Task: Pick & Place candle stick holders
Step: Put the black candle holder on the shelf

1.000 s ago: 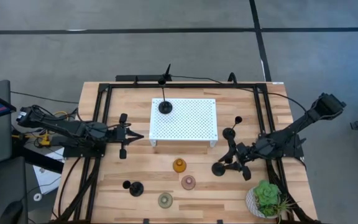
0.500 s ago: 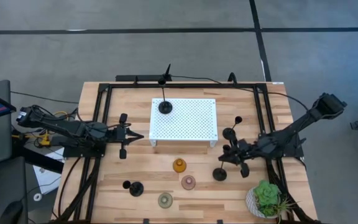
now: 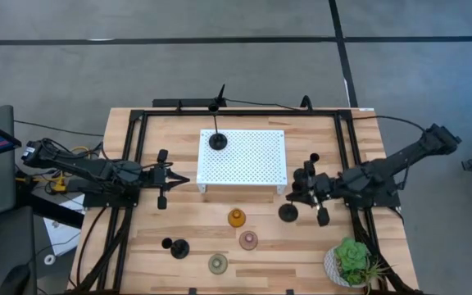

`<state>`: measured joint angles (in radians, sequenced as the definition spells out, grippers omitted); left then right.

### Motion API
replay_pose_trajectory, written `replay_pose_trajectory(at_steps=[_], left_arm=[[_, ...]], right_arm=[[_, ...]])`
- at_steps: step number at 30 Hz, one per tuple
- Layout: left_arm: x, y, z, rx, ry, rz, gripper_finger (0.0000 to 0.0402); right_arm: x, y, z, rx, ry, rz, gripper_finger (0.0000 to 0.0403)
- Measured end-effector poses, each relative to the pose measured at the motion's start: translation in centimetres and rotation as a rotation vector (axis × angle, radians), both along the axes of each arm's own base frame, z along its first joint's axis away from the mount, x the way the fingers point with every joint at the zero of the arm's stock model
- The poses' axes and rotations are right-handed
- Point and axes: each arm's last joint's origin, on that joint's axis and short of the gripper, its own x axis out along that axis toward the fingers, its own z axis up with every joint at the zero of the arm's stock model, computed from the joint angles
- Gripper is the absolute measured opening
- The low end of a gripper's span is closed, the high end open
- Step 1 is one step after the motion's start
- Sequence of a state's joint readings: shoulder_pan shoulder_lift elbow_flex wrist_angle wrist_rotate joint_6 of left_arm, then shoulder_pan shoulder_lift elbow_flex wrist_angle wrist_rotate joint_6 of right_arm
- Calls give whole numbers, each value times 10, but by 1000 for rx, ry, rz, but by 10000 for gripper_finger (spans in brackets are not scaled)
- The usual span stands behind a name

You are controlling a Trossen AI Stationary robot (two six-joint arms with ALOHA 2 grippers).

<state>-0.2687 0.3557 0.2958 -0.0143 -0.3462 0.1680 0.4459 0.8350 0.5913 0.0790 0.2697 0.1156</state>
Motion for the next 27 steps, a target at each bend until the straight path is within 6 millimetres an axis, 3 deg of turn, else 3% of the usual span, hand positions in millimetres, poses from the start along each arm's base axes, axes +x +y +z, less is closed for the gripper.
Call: replay_pose_trajectory(at_steps=[6, 27], left_arm=[[0, 0, 0, 0, 0, 0, 12], [0, 0, 0, 0, 0, 0, 12]], right_arm=[[8, -23, 27, -95, -31, -13, 2], [14, -145, 36, -48, -135, -194, 0]])
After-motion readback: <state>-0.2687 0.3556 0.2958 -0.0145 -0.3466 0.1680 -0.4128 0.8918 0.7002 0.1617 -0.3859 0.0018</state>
